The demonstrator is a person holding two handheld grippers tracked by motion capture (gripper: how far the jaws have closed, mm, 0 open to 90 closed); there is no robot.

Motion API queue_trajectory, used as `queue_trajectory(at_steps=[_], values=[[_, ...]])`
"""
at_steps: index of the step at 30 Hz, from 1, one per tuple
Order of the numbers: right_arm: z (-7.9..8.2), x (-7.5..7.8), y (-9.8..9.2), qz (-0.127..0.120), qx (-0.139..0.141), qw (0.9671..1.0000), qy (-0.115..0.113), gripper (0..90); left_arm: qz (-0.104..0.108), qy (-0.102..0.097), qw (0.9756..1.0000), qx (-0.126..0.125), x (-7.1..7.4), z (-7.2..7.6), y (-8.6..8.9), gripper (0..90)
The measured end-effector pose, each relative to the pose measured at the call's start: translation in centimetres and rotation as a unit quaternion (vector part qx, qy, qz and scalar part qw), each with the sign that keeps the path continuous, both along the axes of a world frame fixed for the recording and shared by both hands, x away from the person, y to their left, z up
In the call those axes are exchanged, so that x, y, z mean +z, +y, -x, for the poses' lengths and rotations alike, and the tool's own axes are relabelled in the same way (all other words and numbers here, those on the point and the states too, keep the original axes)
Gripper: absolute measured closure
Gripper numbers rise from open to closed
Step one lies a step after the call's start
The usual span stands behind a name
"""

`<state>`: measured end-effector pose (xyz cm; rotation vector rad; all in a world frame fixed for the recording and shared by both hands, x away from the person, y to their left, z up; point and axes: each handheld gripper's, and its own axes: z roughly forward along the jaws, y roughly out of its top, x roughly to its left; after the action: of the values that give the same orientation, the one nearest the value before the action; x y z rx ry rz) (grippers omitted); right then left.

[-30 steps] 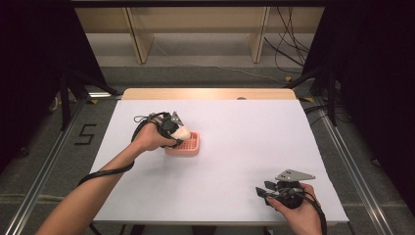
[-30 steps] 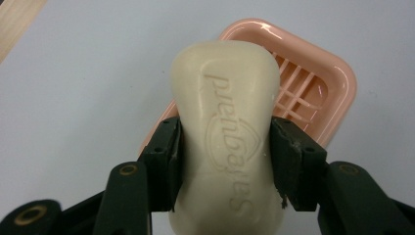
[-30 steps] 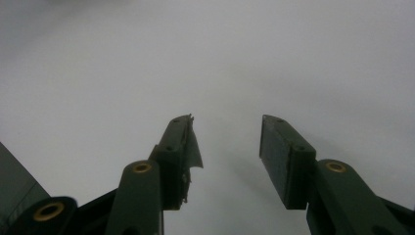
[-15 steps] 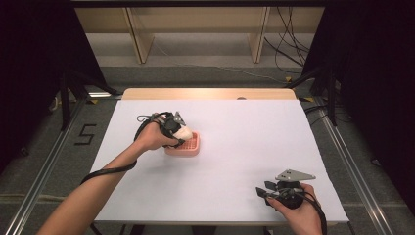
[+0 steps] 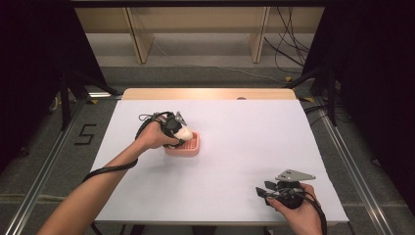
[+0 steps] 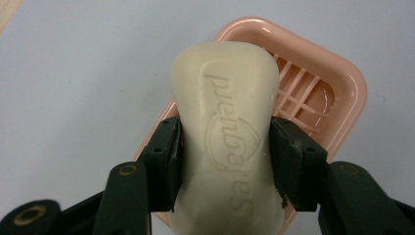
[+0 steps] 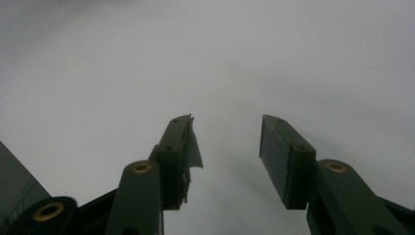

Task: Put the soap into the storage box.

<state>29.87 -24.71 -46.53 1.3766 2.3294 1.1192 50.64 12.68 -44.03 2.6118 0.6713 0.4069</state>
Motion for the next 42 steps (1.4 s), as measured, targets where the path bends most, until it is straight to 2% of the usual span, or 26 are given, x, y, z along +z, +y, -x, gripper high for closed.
queue_trajectory(at_steps=[1,3,4,9,12,13,20,25,26,27,28,29,30,31,32,34,35,36,37,38,39,40,41,42], values=[[-0.1,-0.1,0.0,-0.002,0.008,0.9999,-0.011,55.9,-0.001,0.002,1.0,0.001,0.0,0.0,0.0,48.4],[-0.1,-0.1,0.0,-0.002,0.006,0.9999,-0.011,56.0,0.001,0.004,1.0,0.002,0.0,-0.1,0.0,48.3],[-0.3,-0.1,-0.3,0.009,0.015,0.9996,-0.021,55.9,0.0,0.006,1.0,0.002,0.0,-0.1,0.0,48.2],[-0.3,-0.1,-0.3,0.01,0.016,0.9996,-0.021,55.9,0.009,0.002,1.0,-0.001,0.5,0.0,-0.1,47.8],[-0.3,-0.1,-0.3,0.01,0.016,0.9996,-0.02,56.0,0.007,-0.001,1.0,-0.003,0.8,0.1,-0.2,48.5],[-0.1,0.0,-0.1,0.008,0.006,0.9999,-0.004,55.9,0.005,-0.003,1.0,-0.007,1.0,0.2,-0.2,48.9],[-0.1,0.0,-0.1,0.008,0.006,0.9999,-0.005,55.9,0.011,-0.009,0.9999,-0.008,1.5,0.7,-0.1,48.4],[-0.1,0.0,-0.1,0.01,0.005,0.9999,-0.008,55.9,0.029,-0.013,0.9995,0.002,2.1,1.6,0.5,47.8],[0.0,0.1,-0.1,0.01,0.005,0.9999,-0.008,55.9,0.039,-0.013,0.9991,0.009,2.2,1.8,0.7,47.6],[0.0,0.1,-0.1,0.011,0.005,0.9999,-0.009,55.9,0.036,-0.009,0.9993,0.008,2.4,2.0,0.9,47.3],[0.0,0.1,-0.1,0.011,0.005,0.9999,-0.009,55.8,0.05,-0.014,0.9985,0.018,2.4,2.3,1.0,46.7],[0.0,0.1,-0.1,0.012,0.005,0.9999,-0.009,55.8,0.052,-0.008,0.9983,0.022,2.6,2.5,1.3,46.3],[0.0,0.1,-0.1,0.012,0.005,0.9999,-0.009,55.9,0.066,-0.014,0.9973,0.029,2.6,2.9,1.6,46.2],[-0.1,0.1,-0.1,0.012,0.005,0.9999,-0.01,55.8,0.069,-0.008,0.9971,0.032,2.7,3.3,1.9,45.8],[-0.1,0.1,-0.1,0.013,0.006,0.9998,-0.011,55.8,0.081,-0.011,0.9957,0.044,2.7,3.9,2.3,45.0],[-0.1,0.1,-0.1,0.015,0.005,0.9998,-0.01,55.8,0.083,-0.003,0.9954,0.048,2.8,4.7,3.0,43.4],[0.0,0.1,-0.1,0.015,0.006,0.9998,-0.01,55.9,0.092,-0.009,0.9942,0.055,2.6,5.3,3.4,42.7],[0.0,0.1,-0.1,0.015,0.006,0.9998,-0.009,55.8,0.096,-0.006,0.9935,0.06,2.5,5.9,3.9,41.8],[-0.1,0.1,-0.1,0.013,0.007,0.9999,-0.009,55.8,0.104,-0.005,0.9923,0.068,2.4,6.5,4.5,40.9],[0.0,0.1,0.0,0.013,0.005,0.9999,-0.007,55.8,0.121,-0.014,0.9894,0.079,2.0,7.3,5.0,39.8],[0.0,0.1,0.0,0.013,0.005,0.9999,-0.007,55.7,0.125,-0.006,0.9887,0.083,1.8,7.9,5.7,38.7],[0.0,0.1,0.0,0.013,0.005,0.9999,-0.006,55.7,0.134,-0.006,0.9872,0.087,1.5,8.8,6.4,38.3],[0.0,0.1,0.0,0.012,0.005,0.9999,-0.006,55.6,0.148,-0.01,0.984,0.099,1.0,9.7,7.0,37.4],[0.0,0.1,0.0,0.012,0.005,0.9999,-0.006,55.6,0.148,-0.01,0.984,0.099,1.0,9.7,7.0,36.7]])
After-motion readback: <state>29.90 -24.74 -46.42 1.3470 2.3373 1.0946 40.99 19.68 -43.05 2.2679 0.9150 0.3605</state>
